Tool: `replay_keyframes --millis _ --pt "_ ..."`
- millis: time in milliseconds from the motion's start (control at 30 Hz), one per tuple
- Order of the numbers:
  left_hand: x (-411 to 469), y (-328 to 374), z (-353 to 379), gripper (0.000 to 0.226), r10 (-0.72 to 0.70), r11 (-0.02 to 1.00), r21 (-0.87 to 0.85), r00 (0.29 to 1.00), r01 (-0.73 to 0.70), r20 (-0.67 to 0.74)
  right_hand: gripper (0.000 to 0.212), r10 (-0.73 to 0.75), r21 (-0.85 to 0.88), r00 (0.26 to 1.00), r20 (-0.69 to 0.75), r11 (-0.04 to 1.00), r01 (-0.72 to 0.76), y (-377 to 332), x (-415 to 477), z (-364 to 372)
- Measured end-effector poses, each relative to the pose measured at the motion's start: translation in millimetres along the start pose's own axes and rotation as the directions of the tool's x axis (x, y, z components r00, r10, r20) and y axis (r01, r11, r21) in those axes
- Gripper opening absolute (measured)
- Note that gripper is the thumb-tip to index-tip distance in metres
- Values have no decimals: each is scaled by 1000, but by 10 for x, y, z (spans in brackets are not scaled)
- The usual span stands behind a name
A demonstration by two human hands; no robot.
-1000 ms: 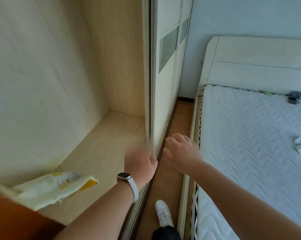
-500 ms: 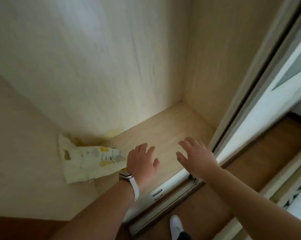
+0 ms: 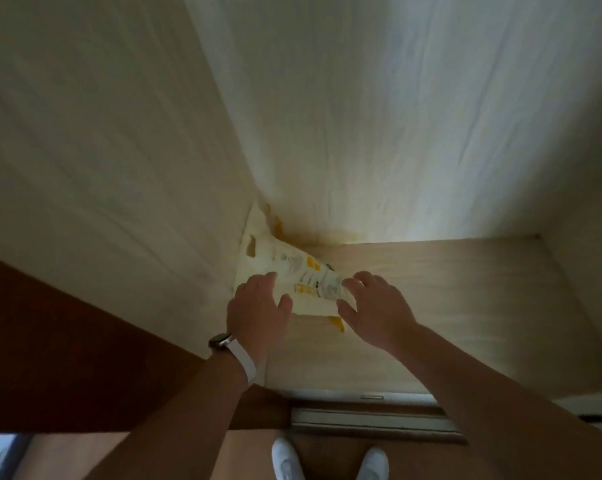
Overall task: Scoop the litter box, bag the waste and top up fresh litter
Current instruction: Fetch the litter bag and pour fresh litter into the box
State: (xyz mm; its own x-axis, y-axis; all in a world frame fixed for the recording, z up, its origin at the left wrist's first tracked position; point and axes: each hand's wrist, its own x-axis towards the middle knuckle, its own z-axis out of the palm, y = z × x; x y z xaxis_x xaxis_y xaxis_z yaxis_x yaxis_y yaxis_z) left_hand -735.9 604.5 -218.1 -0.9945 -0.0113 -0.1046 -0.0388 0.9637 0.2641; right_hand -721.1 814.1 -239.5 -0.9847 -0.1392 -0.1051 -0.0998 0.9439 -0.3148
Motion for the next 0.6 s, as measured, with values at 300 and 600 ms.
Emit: replay_keyframes --millis 300,600 --pt "232 -462 523 51 -490 684 -502 843 529 221 47 -55 183 990 131 983 31 -691 1193 382" --pt "687 -532 962 32 -658 242 -769 682 592 318 51 34 489 962 269 856 -167 -1195 1974 809"
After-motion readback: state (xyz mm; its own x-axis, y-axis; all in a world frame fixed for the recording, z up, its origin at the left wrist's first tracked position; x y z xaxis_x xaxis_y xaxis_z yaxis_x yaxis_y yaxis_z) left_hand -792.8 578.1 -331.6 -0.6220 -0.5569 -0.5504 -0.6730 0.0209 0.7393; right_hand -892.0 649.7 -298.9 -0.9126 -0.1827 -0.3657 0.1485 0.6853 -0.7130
